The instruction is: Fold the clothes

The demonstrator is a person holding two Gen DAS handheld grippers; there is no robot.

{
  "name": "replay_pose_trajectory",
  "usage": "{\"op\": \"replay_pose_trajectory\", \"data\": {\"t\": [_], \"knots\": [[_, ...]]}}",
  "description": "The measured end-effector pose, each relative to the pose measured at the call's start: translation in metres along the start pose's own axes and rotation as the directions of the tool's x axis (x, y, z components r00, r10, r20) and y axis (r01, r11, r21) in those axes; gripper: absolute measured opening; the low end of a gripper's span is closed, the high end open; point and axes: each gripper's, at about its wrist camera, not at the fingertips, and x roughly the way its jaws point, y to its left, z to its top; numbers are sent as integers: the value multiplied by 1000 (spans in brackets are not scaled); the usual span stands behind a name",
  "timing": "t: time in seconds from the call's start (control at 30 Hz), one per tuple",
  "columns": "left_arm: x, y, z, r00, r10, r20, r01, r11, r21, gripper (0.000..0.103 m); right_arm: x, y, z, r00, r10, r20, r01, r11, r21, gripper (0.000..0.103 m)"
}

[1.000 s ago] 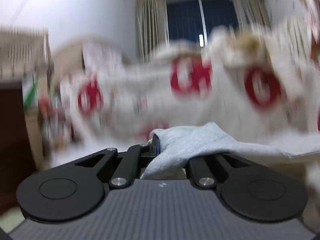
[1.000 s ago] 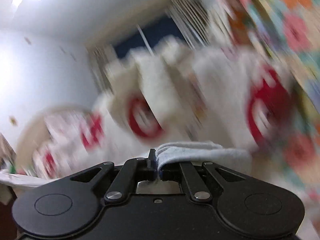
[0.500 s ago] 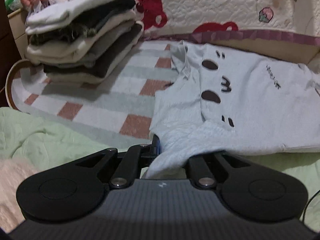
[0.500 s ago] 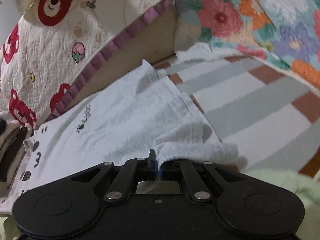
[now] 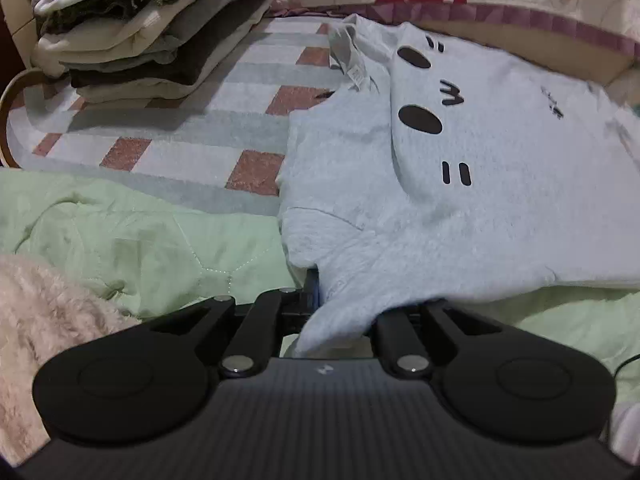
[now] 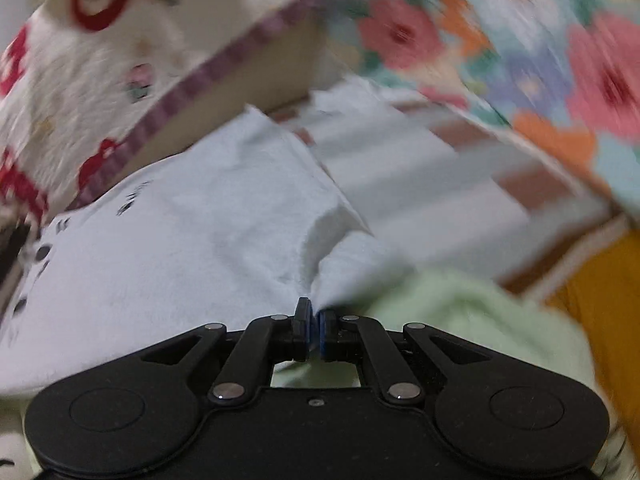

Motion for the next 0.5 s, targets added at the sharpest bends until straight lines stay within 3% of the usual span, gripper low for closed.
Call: {"op": "replay_pose_trajectory", "data": {"t": [0.23,0.3,0.33,0.37,0.4,0.5], "knots": [[0,-9,-2,999,29,15,-29,999,22,7,7,-23,9,999,47,3,-47,991,122,18],[1,-9,-1,999,33,14,-33,999,25,7,15,-28,12,999,51,8,-51,983,174,36],[1,-9,0,999,35,14,-35,999,27,7,16,-27,15,999,44,19,-46,985,169,37],[2,-9,2,999,37,15,-37,999,29,7,13,-22,19,999,24,43,-29,993,118,37],[2,-9,4,999,38,20,-38,999,30,7,10,-17,23,998,5,68,-10,998,67,9],[-15,-8,10,999,17,50,-19,1000,25,7,-5,-2,34,987,-38,156,51,995,-80,1]]}}
